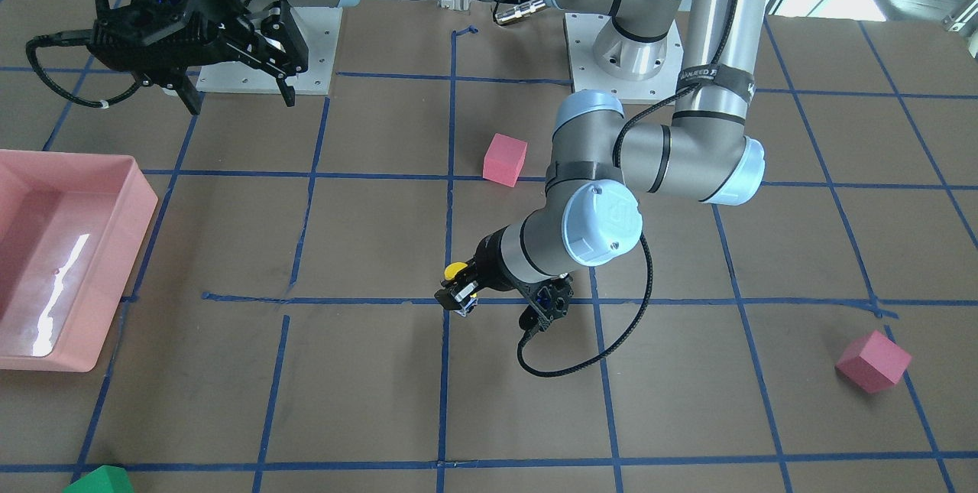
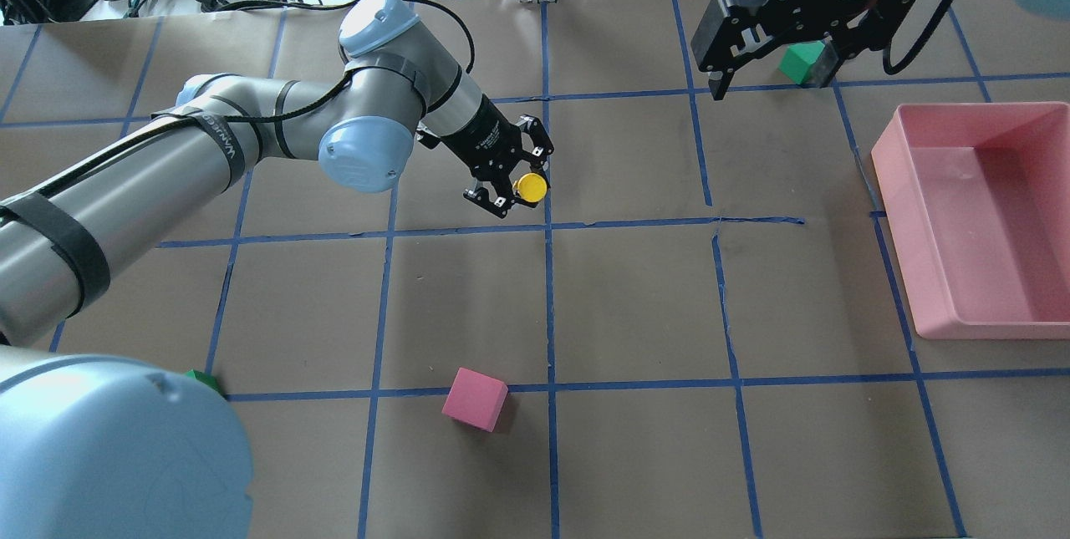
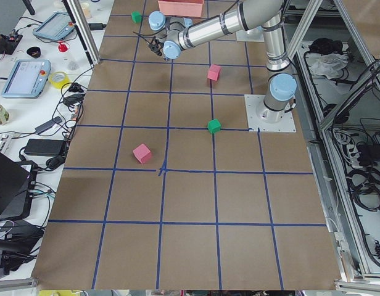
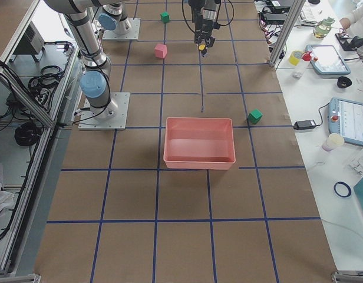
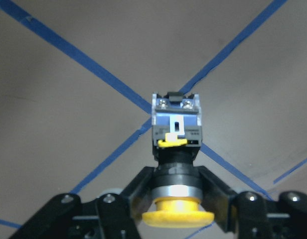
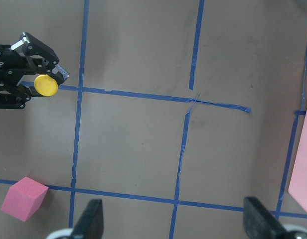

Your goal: Align button upright

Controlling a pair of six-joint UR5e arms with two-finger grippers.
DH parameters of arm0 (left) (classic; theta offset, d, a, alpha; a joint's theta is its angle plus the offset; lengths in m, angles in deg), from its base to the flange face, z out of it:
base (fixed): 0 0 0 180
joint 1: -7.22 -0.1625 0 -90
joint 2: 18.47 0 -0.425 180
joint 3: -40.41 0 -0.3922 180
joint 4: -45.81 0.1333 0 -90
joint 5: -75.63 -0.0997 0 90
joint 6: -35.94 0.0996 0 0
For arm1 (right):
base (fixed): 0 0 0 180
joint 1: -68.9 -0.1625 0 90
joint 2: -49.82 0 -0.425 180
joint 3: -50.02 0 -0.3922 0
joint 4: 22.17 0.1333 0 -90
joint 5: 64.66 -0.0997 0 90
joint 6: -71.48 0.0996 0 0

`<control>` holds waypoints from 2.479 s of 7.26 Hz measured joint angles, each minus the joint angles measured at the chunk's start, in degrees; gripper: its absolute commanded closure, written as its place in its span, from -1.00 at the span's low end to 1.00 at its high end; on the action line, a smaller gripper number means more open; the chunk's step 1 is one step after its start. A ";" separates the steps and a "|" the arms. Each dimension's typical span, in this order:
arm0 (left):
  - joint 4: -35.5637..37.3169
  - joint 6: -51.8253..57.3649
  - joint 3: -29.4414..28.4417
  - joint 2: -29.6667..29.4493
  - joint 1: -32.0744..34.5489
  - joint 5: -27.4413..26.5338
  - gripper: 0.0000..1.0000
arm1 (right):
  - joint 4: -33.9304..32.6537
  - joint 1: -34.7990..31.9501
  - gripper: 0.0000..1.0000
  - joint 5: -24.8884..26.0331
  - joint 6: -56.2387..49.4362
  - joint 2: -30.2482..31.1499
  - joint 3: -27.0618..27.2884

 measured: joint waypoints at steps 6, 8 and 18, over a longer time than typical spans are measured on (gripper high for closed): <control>-0.56 -2.09 0.77 -3.72 -1.16 7.01 -1.00 | -0.01 0.03 -1.00 -0.04 0.00 0.01 -0.06; -1.65 -1.67 -0.14 -1.20 -1.41 4.97 -1.00 | -0.03 0.01 -1.00 -0.07 0.04 0.01 -0.06; -28.43 40.72 -5.02 30.97 -1.95 -23.00 -1.00 | -0.31 -0.02 -1.00 -0.12 0.27 0.07 -0.09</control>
